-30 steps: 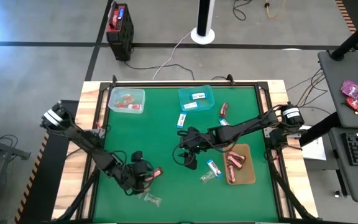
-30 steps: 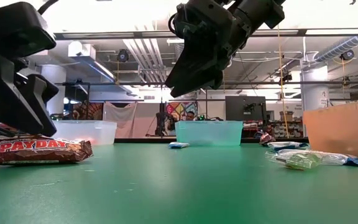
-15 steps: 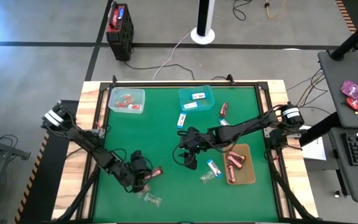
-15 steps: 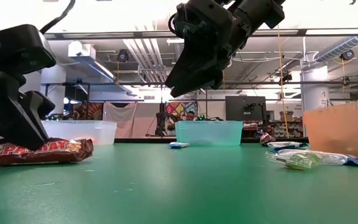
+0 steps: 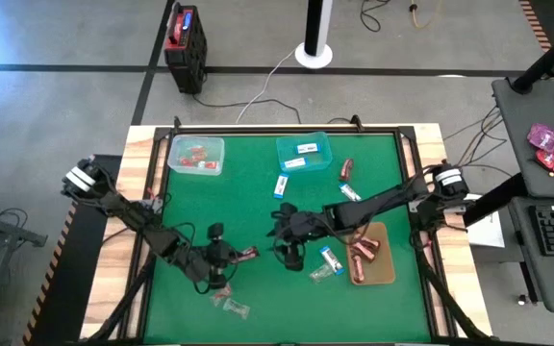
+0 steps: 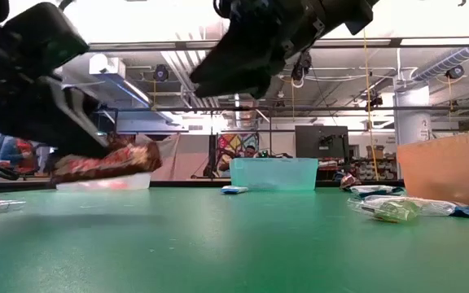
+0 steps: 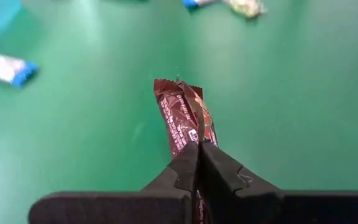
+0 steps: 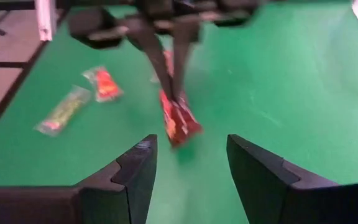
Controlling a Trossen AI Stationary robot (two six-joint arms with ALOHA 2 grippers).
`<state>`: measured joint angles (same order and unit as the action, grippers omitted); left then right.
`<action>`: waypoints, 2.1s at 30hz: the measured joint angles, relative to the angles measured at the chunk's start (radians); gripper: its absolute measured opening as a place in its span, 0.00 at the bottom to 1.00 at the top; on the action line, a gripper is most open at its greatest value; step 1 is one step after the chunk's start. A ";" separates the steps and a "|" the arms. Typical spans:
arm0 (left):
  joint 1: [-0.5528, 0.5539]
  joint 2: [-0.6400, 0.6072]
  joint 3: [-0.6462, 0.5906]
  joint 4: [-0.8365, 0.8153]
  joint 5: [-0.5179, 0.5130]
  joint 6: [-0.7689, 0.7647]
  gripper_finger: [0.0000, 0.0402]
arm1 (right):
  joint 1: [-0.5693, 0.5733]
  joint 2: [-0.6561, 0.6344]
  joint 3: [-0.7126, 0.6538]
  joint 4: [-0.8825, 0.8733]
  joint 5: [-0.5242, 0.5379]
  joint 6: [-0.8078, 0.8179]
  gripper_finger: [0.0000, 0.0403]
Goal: Sort candy by brand, put in halloween buckets
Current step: Put the brown chocolate into the orange bin
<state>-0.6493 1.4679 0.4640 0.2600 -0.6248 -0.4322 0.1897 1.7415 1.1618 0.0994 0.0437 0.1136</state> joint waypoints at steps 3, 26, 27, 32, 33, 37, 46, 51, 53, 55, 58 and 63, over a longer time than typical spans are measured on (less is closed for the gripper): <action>0.015 -0.005 0.016 0.025 -0.035 0.107 0.00 | 0.000 0.034 0.000 0.067 0.001 -0.002 0.46; 0.048 -0.004 0.058 0.056 -0.072 0.311 0.00 | -0.009 0.119 0.006 0.100 0.000 -0.008 0.05; 0.048 -0.004 0.059 0.056 -0.072 0.311 0.00 | -0.009 0.119 0.006 0.100 0.000 -0.010 0.04; 0.048 -0.004 0.061 0.047 -0.072 0.287 0.02 | -0.014 0.115 0.006 0.083 0.001 -0.011 0.03; 0.048 -0.004 0.061 0.039 -0.072 0.276 0.03 | -0.015 0.110 0.006 0.076 0.000 -0.012 0.03; 0.048 -0.004 0.061 0.001 -0.072 0.209 0.15 | -0.017 0.079 0.006 0.014 0.001 -0.011 0.02; 0.049 -0.019 0.061 -0.075 -0.102 0.183 0.41 | -0.018 -0.022 0.112 -0.422 0.000 0.007 0.02; 0.050 -0.062 0.061 -0.110 -0.137 0.183 0.44 | -0.003 -0.074 0.293 -0.938 0.001 0.095 0.02; 0.051 -0.089 0.061 -0.125 -0.164 0.184 0.43 | 0.008 -0.091 0.368 -1.138 -0.004 0.139 0.02; 0.051 -0.123 0.061 -0.127 -0.209 0.175 0.42 | 0.015 -0.106 0.428 -1.303 -0.037 0.196 0.02; 0.051 -0.194 0.061 -0.134 -0.240 0.180 0.40 | 0.022 -0.137 0.471 -1.491 -0.099 0.314 0.02; 0.050 -0.325 0.061 -0.177 -0.204 0.202 0.39 | 0.035 -0.195 0.448 -1.626 -0.181 0.461 0.02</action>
<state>-0.5991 1.1425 0.5253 0.0832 -0.8285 -0.2299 0.2245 1.5464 1.6099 -1.5267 -0.1376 0.5746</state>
